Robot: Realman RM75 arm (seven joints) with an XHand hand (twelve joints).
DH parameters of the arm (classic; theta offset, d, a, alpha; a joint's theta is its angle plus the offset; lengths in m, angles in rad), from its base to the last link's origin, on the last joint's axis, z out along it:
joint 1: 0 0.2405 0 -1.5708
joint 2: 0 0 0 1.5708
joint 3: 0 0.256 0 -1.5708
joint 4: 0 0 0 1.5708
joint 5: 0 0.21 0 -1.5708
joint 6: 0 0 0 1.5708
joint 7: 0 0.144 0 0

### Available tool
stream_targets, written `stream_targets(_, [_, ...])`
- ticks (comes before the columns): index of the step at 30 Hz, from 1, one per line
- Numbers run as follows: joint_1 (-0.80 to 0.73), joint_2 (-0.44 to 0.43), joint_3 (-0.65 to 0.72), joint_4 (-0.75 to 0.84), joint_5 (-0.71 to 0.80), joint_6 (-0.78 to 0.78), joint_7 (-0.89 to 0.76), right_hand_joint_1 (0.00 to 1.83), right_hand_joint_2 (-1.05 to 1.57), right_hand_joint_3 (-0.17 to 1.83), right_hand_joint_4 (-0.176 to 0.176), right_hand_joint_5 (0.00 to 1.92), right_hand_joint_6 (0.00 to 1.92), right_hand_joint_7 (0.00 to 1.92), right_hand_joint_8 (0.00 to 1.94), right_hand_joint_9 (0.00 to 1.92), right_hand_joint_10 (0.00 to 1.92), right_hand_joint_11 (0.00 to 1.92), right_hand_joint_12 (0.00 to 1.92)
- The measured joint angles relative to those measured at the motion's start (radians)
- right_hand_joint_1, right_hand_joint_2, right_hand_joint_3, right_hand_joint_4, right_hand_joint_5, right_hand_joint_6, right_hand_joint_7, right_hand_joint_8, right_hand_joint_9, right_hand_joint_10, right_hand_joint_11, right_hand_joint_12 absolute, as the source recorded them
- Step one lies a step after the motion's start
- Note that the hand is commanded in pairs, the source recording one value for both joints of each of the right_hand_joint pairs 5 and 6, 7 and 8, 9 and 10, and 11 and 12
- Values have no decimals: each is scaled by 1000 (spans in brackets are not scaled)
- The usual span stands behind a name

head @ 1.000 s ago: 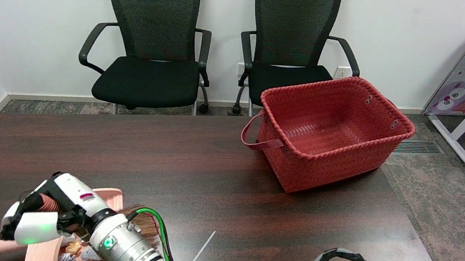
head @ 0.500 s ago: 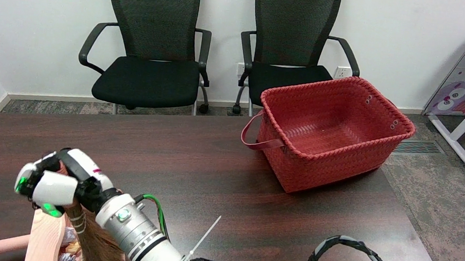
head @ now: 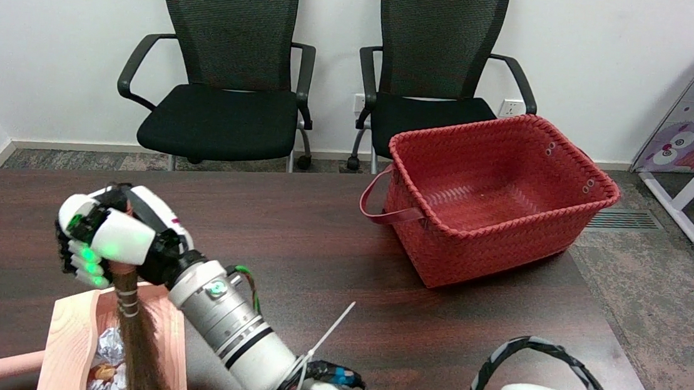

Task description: Sweep the paper ball into the dustpan.

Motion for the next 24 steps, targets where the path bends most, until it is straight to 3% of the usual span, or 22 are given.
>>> stream_targets(9, [-12, 104, 21, -156, -2, 3, -58, 751, 1406, 1718, -3, 1920, 1920, 1920, 1920, 1920, 1920, 1920, 1920])
stream_targets(24, [-42, 243, 115, -326, 22, -27, -130, 785, 1421, 1675, -2, 1920, 1920, 1920, 1920, 1920, 1920, 1920, 1920])
